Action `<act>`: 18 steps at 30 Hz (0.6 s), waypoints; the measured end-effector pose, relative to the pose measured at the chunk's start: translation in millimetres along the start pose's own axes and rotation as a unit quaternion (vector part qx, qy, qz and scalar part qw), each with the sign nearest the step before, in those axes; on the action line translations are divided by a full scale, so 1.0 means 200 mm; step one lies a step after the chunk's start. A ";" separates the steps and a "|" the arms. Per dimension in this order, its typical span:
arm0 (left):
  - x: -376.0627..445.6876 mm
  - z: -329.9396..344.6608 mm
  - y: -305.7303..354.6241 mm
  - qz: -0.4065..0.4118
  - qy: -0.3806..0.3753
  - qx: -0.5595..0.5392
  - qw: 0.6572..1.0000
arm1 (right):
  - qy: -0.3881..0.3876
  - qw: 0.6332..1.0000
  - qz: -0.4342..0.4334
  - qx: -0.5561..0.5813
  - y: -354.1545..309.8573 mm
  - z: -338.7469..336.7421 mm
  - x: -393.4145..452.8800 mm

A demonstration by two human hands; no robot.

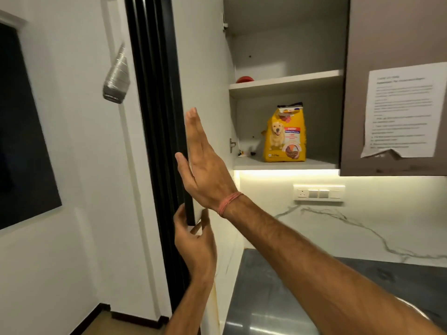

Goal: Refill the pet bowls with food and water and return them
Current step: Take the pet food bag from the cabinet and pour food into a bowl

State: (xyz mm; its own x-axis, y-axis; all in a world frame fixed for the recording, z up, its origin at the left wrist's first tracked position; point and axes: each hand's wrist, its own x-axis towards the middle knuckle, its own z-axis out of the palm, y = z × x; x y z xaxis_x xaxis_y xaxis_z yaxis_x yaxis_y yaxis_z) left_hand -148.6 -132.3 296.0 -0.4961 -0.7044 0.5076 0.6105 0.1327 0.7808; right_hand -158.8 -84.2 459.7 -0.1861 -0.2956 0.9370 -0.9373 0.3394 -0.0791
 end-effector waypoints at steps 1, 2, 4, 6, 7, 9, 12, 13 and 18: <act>-0.03 0.03 0.00 -0.008 0.025 -0.017 1.000 | -0.004 1.000 0.008 0.015 0.04 -0.03 -0.03; -0.05 0.06 -0.02 -0.023 0.047 -0.023 0.998 | -0.011 1.000 0.015 0.015 0.08 -0.06 -0.05; -0.10 0.14 -0.08 -0.071 0.069 -0.012 0.995 | -0.021 0.999 0.036 -0.004 0.20 -0.11 -0.10; -0.16 0.21 -0.17 -0.097 0.058 0.036 0.993 | -0.023 0.998 0.057 -0.026 0.34 -0.15 -0.16; -0.19 0.26 -0.22 -0.096 0.043 0.062 0.993 | -0.024 0.997 0.067 -0.040 0.42 -0.17 -0.19; -0.25 0.35 -0.30 -0.094 0.001 0.101 0.990 | -0.026 0.994 0.085 -0.068 0.59 -0.24 -0.25; -0.28 0.55 -0.38 -0.108 -0.078 0.129 0.983 | -0.031 0.984 0.125 -0.124 0.86 -0.36 -0.33; -0.28 0.63 -0.39 -0.103 -0.102 0.132 0.981 | -0.033 0.979 0.140 -0.145 0.96 -0.41 -0.35; -0.13 1.14 -0.36 0.002 -0.165 0.120 0.979 | -0.030 0.957 0.212 -0.196 1.46 -0.68 -0.42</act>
State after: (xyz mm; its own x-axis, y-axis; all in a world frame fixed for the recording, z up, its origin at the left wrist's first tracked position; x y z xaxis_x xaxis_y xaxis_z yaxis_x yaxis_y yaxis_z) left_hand -321.0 35.9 310.4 -0.6901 -0.4459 0.5700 0.4703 0.3224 0.8215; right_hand -376.1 160.5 403.1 -0.5529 -0.1031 0.8268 -0.5935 0.7452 -0.3040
